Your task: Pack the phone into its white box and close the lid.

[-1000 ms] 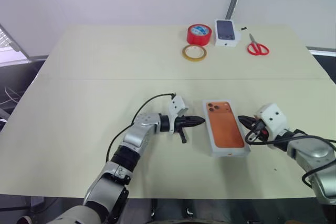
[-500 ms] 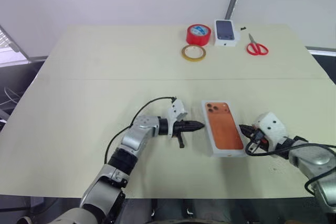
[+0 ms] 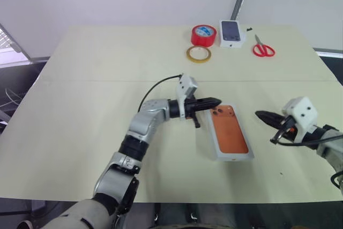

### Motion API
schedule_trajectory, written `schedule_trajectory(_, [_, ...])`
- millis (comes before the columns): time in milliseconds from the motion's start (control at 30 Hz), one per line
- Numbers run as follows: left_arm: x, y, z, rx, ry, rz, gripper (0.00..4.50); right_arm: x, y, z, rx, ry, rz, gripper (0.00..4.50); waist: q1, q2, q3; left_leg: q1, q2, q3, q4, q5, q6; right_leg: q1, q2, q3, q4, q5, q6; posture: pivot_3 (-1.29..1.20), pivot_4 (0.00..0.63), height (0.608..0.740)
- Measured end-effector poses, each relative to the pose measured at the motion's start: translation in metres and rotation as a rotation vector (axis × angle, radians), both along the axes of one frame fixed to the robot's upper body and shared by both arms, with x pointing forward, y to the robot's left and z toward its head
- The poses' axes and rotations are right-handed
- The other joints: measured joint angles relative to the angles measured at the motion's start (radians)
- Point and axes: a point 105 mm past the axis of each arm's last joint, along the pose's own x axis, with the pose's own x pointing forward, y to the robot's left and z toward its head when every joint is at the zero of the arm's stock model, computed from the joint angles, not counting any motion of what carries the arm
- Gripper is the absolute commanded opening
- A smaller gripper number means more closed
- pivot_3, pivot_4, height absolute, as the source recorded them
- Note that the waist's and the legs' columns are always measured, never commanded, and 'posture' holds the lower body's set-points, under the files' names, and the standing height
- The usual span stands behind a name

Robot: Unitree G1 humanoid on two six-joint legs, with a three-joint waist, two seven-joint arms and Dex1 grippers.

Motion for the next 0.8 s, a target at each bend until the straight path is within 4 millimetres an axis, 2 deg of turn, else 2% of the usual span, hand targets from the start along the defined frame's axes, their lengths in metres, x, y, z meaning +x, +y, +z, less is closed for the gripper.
schedule_trajectory(67, [0.0, -0.009, -0.005, 0.006, 0.001, -0.004, 0.0, -0.01, 0.017, 0.003, 0.081, 0.037, 0.089, 0.04, 0.0, 0.0, 0.0, 0.0, 0.0, 0.0, 0.0, 0.0, 0.0, 0.0, 0.0, 0.0, 0.0, 0.0, 0.0, 0.0, 0.15, 0.74])
schedule_trajectory(133, [0.0, -0.016, -0.019, 0.037, 0.018, 0.001, 0.0, -0.025, 0.032, -0.002, 0.115, 0.088, 0.171, 0.04, 0.0, 0.0, 0.0, 0.0, 0.0, 0.0, 0.0, 0.0, 0.0, 0.0, 0.0, 0.0, 0.0, 0.0, 0.0, 0.0, 0.15, 0.74])
schedule_trajectory(267, [-0.007, -0.025, -0.044, 0.132, -0.014, -0.029, 0.0, -0.058, 0.062, -0.036, 0.087, 0.249, 0.318, 0.04, -0.001, -0.001, 0.0, 0.0, 0.0, 0.0, 0.0, 0.0, 0.0, 0.0, 0.0, 0.0, 0.0, 0.0, 0.0, 0.0, 0.15, 0.74])
schedule_trajectory(367, [-0.011, -0.027, -0.056, 0.181, -0.049, -0.058, 0.0, -0.068, 0.066, -0.066, -0.07, 0.304, 0.364, 0.04, -0.003, 0.0, 0.0, 0.001, 0.0, 0.001, 0.0, 0.0, 0.0, 0.0, 0.0, 0.0, 0.0, 0.0, 0.0, 0.0, 0.15, 0.74])
schedule_trajectory(533, [-0.01, -0.018, -0.063, 0.221, -0.101, -0.061, 0.0, -0.058, 0.064, -0.068, -0.193, 0.222, 0.384, 0.04, -0.002, -0.003, 0.001, 0.015, 0.0, 0.0, -0.002, 0.0, 0.0, 0.014, 0.001, 0.0, -0.002, 0.0, 0.0, 0.0, 0.15, 0.74])
schedule_trajectory(600, [-0.01, -0.017, -0.064, 0.224, -0.108, -0.061, 0.0, -0.055, 0.063, -0.067, -0.198, 0.211, 0.38, 0.04, -0.001, -0.003, 0.001, 0.015, 0.0, 0.0, -0.002, 0.0, 0.0, 0.015, 0.0, 0.0, -0.003, 0.0, 0.0, 0.0, 0.15, 0.74])
schedule_trajectory(667, [-0.01, -0.016, -0.064, 0.224, -0.107, -0.06, 0.0, -0.051, 0.064, -0.065, -0.167, 0.211, 0.362, 0.04, -0.001, -0.005, 0.001, 0.015, 0.0, 0.0, -0.002, 0.0, 0.0, 0.014, 0.0, 0.0, -0.003, 0.0, 0.0, 0.0, 0.15, 0.74])
schedule_trajectory(767, [-0.005, -0.012, -0.063, 0.207, -0.068, -0.034, 0.0, -0.035, 0.063, -0.059, -0.052, 0.208, 0.275, 0.04, -0.004, -0.005, 0.0, 0.014, 0.0, 0.0, -0.002, 0.0, 0.0, 0.013, 0.0, 0.001, -0.002, 0.0, 0.0, 0.0, 0.15, 0.74])
schedule_trajectory(800, [-0.003, -0.01, -0.062, 0.198, -0.046, -0.025, 0.26, -0.029, 0.062, -0.054, -0.048, 0.184, 0.257, 0.01, -0.004, -0.004, 0.0, 0.014, 0.0, 0.0, -0.002, 0.0, 0.0, 0.012, 0.0, 0.001, -0.001, 0.0, 0.0, 0.0, 0.15, 0.74])
